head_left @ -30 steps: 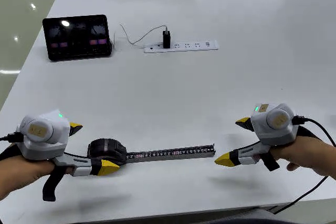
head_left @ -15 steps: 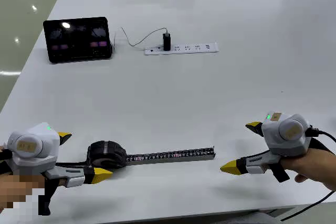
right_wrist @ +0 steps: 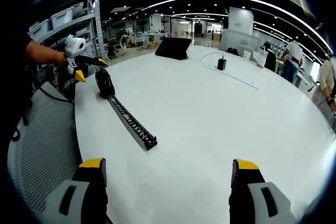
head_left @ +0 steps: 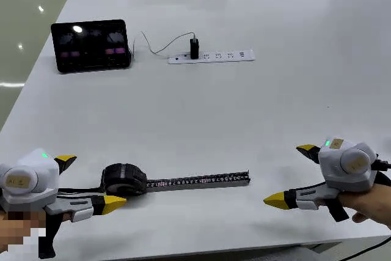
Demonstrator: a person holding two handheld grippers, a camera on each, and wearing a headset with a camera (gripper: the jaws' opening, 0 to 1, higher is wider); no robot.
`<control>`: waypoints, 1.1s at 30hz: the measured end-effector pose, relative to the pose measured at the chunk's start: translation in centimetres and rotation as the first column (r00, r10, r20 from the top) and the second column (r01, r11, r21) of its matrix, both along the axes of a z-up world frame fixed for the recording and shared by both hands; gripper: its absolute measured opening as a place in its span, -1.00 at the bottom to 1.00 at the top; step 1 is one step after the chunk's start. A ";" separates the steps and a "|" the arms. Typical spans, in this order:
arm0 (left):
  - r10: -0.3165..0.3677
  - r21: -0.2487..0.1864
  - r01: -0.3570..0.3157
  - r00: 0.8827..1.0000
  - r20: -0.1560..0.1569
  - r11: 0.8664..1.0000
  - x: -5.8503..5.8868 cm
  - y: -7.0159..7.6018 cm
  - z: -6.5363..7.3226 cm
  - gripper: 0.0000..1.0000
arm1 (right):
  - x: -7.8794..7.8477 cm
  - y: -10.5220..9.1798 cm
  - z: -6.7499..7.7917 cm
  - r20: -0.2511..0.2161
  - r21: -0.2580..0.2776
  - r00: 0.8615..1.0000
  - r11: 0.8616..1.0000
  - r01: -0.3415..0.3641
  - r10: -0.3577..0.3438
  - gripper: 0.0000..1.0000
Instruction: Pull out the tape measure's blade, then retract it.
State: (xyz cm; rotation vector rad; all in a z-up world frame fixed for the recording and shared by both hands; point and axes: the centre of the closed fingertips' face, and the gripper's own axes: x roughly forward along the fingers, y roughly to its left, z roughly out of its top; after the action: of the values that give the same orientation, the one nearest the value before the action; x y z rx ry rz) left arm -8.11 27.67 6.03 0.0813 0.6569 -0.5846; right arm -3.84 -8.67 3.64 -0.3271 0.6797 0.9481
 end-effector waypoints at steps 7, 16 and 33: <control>-0.011 0.025 0.010 1.000 0.004 1.000 -1.0 0.3 -0.2 0.98 | -0.7 -1.4 0.0 0.011 -0.001 1.000 1.000 0.011 -0.011 0.98; -0.010 0.037 0.010 1.000 -0.004 0.999 -2.4 0.8 -0.9 0.98 | -2.2 -2.2 -0.6 0.023 -0.002 1.000 1.000 0.014 -0.014 0.98; 0.002 0.046 -0.004 0.999 0.039 0.999 -2.5 1.9 -0.1 0.98 | -3.0 -3.0 -0.3 0.014 0.021 0.999 0.999 0.041 -0.042 0.98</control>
State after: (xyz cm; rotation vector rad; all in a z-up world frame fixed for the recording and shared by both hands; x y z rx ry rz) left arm -10.63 29.62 5.93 0.1344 0.6326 -0.5640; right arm -6.79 -11.66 3.32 -0.3005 0.6607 0.9119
